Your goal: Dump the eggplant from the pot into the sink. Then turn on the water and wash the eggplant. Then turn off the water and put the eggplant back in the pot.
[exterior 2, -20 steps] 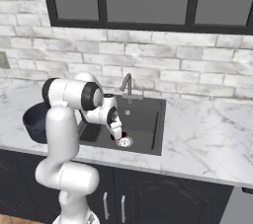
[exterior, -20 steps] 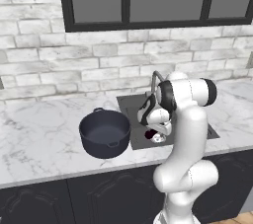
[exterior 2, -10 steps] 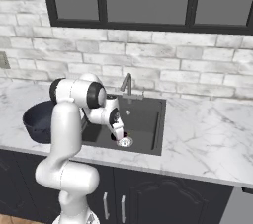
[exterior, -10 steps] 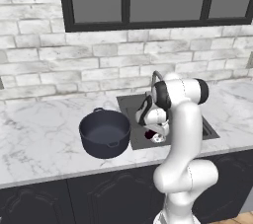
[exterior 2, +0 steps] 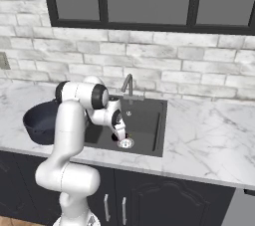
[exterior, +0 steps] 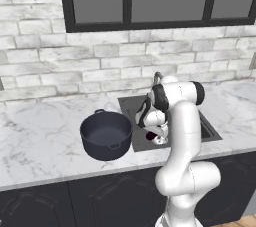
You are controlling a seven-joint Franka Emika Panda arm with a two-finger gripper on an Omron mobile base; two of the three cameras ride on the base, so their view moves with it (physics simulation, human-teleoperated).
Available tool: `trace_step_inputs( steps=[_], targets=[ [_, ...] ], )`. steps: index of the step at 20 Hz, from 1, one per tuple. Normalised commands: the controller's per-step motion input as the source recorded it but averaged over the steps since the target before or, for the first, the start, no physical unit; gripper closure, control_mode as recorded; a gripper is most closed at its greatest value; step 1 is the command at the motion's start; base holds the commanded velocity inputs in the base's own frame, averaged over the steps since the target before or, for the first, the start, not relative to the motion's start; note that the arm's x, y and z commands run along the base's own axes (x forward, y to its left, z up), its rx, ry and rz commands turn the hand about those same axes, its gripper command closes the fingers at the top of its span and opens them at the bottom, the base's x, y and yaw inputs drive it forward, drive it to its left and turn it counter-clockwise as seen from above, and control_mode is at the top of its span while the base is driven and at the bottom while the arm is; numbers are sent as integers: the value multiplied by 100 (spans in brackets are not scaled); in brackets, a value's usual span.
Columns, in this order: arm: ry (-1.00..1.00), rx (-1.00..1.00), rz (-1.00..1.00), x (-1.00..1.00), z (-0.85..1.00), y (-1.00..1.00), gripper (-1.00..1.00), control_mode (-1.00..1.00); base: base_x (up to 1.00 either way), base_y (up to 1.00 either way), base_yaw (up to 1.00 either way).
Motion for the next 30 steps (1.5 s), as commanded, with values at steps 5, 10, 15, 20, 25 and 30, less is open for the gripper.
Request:
trace_step_inputs(
  steps=[5, 10, 15, 20, 25, 30],
  targets=[
    [0, 0, 1, 26, -28, 0, -100, -100, 0, 0, 0],
    [0, 0, 0, 19, -28, 0, -100, -100, 0, 0, 0],
    [0, 0, 0, 0, -31, 0, -100, -100, 0, 0, 0],
    [1, 0, 0, 1, -39, 0, 100, -100, 0, 0, 0],
    [-1, 0, 0, 0, -4, 0, 100, -100, 0, 0, 0],
    [-15, 0, 0, -31, 75, 0, 100, -100, 0, 0, 0]
  ],
)
